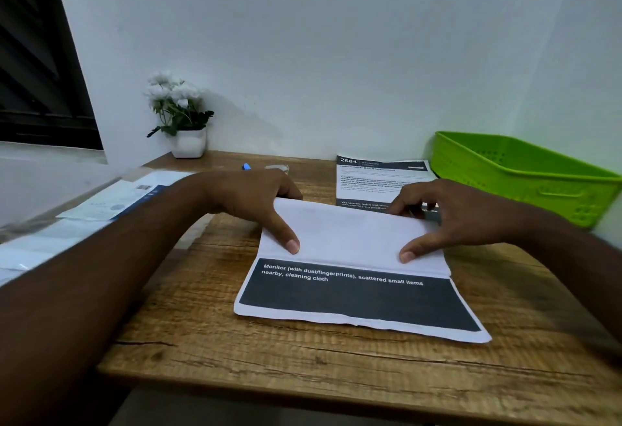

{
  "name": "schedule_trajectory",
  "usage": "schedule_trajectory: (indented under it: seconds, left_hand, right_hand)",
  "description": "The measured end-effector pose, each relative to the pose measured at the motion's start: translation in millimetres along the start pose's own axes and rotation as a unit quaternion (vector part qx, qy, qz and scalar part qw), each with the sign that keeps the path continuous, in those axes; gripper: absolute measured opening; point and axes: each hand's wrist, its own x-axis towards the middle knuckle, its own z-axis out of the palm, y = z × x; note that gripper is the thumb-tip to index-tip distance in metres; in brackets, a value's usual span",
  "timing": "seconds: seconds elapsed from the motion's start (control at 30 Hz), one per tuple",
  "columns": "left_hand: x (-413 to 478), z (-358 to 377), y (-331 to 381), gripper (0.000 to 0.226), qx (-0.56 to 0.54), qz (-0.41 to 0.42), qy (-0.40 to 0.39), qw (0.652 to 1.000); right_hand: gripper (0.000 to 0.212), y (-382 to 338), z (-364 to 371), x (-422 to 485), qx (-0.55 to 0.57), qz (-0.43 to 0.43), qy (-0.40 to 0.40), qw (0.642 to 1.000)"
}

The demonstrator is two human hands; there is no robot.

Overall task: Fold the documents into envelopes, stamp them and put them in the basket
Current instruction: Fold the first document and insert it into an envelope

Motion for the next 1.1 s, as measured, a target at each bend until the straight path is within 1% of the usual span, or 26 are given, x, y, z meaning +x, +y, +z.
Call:
schedule_trajectory:
  seconds: [0.2,0.3,0.33,0.37,0.43,0.47,0.5,0.6,0.73,0.83,0.87,0.93,1.03,1.1]
  left_hand:
    - [0.6,1.1,-4.8,0.028,-0.002,-0.024,0.036,0.999]
    - [0.1,0.3,-2.6,0.044,0.003,-0.028,0.054,0.998]
    - [0.3,-0.1,-2.1,0.045,0.007,-0.024,0.06,0.998]
    - [0.0,-0.9,-1.6,0.041,0.01,-0.019,0.064,0.998]
    - [-0.4,-2.9,-1.5,0.022,0.006,-0.017,0.06,0.998]
    - [-1.3,-3.3,-2.0,0.016,0.003,-0.018,0.048,0.999]
    - [-2.7,-3.3,-2.4,0.016,-0.002,-0.019,0.036,0.999]
    - [-3.3,-3.8,-4.1,0.022,-0.005,-0.028,0.021,0.999]
    - [-2.3,-4.7,-2.4,0.021,-0.002,-0.015,-0.016,1.0]
    - [-4.0,-5.5,-0.8,0.021,-0.012,-0.008,-0.063,0.998]
    - [-4.5,-6.1,-0.4,0.026,-0.01,-0.005,-0.073,0.997]
    - [-5.8,-7.6,-0.1,0.037,0.007,0.008,-0.093,0.996]
    - [-8.7,-10.0,-1.6,0.063,0.02,0.016,-0.127,0.992]
    - [-10.9,-11.9,-0.7,0.075,0.001,0.024,-0.143,0.989]
  right_hand:
    - [0.028,-5.2,-1.3,0.0,0.023,-0.019,0.028,0.999]
    - [0.026,-5.8,-2.6,-1.0,0.045,-0.028,0.067,0.996]
    - [0.026,-5.4,-3.3,-1.1,0.053,-0.028,0.077,0.995]
    - [0.024,-4.5,-3.9,-1.0,0.054,-0.03,0.086,0.994]
    - [0.022,-2.0,-4.5,-1.0,0.035,-0.036,0.096,0.994]
    - [0.021,-1.1,-4.8,-1.4,0.02,-0.037,0.098,0.994]
    - [0.024,-0.2,-5.0,-1.7,0.007,-0.039,0.096,0.995]
    - [0.029,-0.1,-5.2,-2.4,-0.015,-0.055,0.064,0.996]
    - [0.021,1.3,-3.4,-1.2,-0.028,-0.078,-0.011,0.996]
    - [0.036,-6.4,-2.1,-1.8,-0.001,-0.072,-0.046,0.996]
    - [0.035,-8.8,-1.4,-2.1,0.004,-0.063,-0.062,0.996]
    - [0.026,-11.8,-0.6,-3.3,0.001,-0.044,-0.096,0.994]
    - [0.044,-20.1,-0.5,-4.3,0.008,-0.022,-0.136,0.99]
    - [0.043,-25.1,1.2,-3.8,0.014,-0.019,-0.146,0.989]
